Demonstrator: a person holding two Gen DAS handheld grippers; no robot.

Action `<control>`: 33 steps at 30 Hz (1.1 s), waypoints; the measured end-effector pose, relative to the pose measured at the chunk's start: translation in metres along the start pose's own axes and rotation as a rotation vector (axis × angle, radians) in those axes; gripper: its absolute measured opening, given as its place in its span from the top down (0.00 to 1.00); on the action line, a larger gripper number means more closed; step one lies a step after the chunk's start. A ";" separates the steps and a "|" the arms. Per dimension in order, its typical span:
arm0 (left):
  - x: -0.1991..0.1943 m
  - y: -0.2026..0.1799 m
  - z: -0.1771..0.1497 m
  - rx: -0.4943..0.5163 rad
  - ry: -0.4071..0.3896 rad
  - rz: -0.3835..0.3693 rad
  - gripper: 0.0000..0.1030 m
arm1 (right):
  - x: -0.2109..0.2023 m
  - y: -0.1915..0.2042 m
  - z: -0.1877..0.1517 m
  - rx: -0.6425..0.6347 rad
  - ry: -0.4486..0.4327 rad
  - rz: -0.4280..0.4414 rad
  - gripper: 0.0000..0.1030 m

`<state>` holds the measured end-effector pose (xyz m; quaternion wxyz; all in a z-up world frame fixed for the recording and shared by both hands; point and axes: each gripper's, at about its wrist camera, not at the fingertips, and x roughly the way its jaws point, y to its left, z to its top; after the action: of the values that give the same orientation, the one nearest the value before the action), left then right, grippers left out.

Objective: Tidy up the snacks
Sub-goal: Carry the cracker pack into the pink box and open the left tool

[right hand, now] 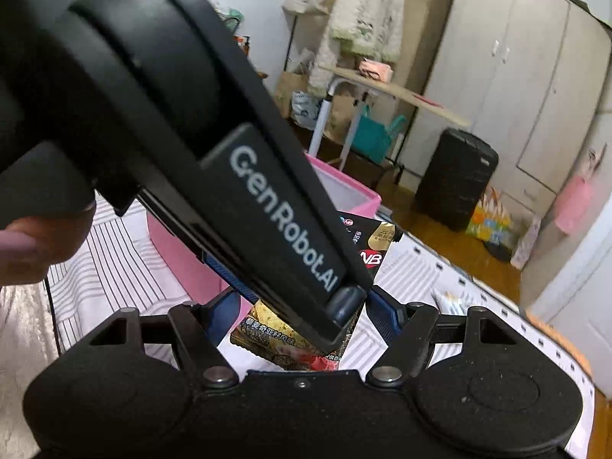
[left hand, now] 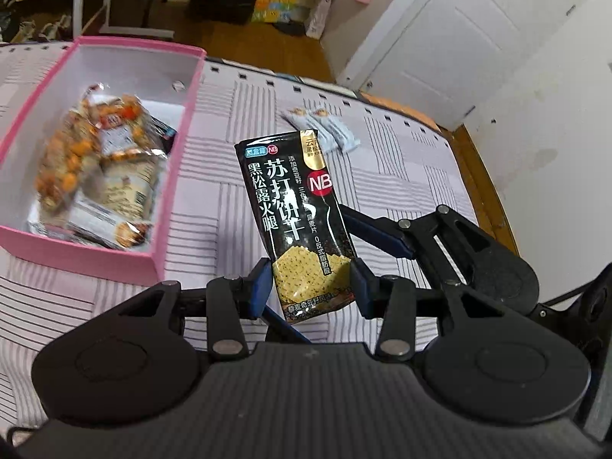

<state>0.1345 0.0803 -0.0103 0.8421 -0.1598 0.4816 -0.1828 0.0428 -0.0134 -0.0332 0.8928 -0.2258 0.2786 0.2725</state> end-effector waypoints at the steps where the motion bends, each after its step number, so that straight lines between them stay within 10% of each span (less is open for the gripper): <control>1: -0.004 0.003 0.003 0.000 -0.008 0.004 0.59 | 0.002 0.002 0.005 -0.005 -0.003 0.002 0.26; 11: -0.018 0.041 0.025 0.015 -0.117 0.139 0.59 | 0.049 0.008 0.034 0.086 -0.056 0.084 0.26; 33: 0.034 0.121 0.057 -0.078 -0.040 0.250 0.53 | 0.134 0.008 0.040 0.249 0.045 0.256 0.21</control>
<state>0.2190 0.1770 -0.0622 0.8608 -0.1347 0.4877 -0.0543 0.1461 0.0630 -0.0882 0.8653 -0.0825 0.3567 0.3425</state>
